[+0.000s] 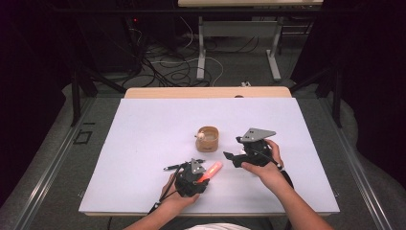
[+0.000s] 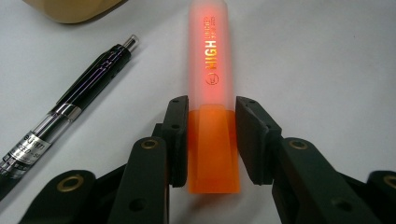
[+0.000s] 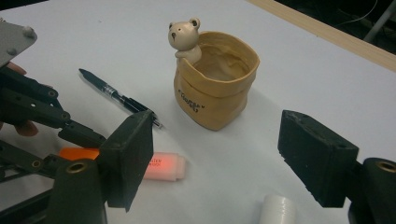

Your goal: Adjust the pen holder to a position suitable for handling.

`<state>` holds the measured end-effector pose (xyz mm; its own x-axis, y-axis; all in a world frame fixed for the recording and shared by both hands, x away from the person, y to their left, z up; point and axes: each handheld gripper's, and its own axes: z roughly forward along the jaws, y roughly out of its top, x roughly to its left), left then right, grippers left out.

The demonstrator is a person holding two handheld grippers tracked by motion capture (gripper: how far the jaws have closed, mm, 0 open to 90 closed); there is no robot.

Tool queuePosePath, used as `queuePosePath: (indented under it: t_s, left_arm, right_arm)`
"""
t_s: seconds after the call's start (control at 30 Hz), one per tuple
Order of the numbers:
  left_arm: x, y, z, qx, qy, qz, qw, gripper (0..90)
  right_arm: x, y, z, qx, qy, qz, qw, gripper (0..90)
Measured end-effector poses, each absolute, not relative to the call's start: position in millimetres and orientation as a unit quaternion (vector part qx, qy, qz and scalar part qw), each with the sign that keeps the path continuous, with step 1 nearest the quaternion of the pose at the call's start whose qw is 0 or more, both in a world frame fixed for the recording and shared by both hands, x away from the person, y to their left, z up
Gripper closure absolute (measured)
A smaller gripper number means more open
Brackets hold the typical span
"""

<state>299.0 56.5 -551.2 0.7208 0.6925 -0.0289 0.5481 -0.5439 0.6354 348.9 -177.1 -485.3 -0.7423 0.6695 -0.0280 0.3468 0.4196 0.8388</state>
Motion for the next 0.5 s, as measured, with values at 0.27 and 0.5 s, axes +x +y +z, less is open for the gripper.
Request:
queuePosePath:
  t_s: [0.27, 0.5]
  left_arm:
    - [299.6, 57.3, -550.6, 0.87, 0.356, 0.109, 0.321, 66.5]
    - [301.7, 59.1, -546.6, 0.868, 0.359, 0.097, 0.329, 66.6]
  right_arm:
    - [349.1, -177.4, -485.3, 0.309, 0.823, 0.441, 0.184, 26.4]
    - [349.8, -177.8, -485.1, 0.307, 0.823, 0.441, 0.183, 26.4]
